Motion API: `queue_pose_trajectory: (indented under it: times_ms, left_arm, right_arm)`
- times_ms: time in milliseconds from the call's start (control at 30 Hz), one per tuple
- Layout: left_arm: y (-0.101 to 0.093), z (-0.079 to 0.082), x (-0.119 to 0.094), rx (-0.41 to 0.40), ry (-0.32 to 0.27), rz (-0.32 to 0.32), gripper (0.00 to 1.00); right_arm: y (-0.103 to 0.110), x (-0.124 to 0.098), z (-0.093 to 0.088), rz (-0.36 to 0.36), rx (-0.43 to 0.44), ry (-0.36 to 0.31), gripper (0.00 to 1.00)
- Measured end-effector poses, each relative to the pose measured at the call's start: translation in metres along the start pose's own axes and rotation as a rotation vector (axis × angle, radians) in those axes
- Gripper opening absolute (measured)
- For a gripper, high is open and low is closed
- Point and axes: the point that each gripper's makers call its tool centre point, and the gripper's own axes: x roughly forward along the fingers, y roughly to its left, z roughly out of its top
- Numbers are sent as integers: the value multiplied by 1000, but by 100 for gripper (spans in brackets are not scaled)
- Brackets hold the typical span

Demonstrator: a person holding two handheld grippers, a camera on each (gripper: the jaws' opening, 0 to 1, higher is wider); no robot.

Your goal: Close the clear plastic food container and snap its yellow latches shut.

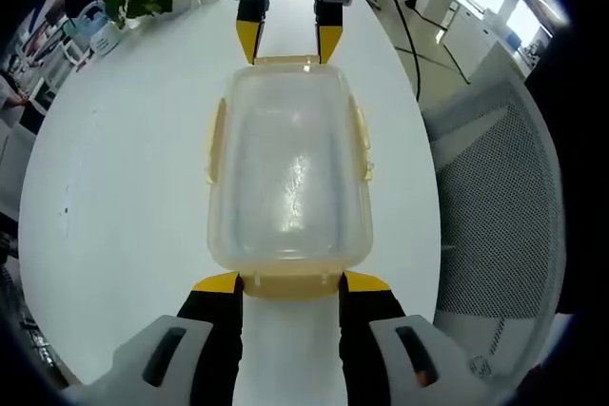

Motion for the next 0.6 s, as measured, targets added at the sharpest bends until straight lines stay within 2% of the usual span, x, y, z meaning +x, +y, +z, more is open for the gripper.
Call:
queue_pose_trajectory:
  times_ms: [600]
  left_arm:
    - [-1, 0, 2, -4, 7, 18, 38]
  right_arm:
    - [0, 1, -1, -15, -10, -24, 37]
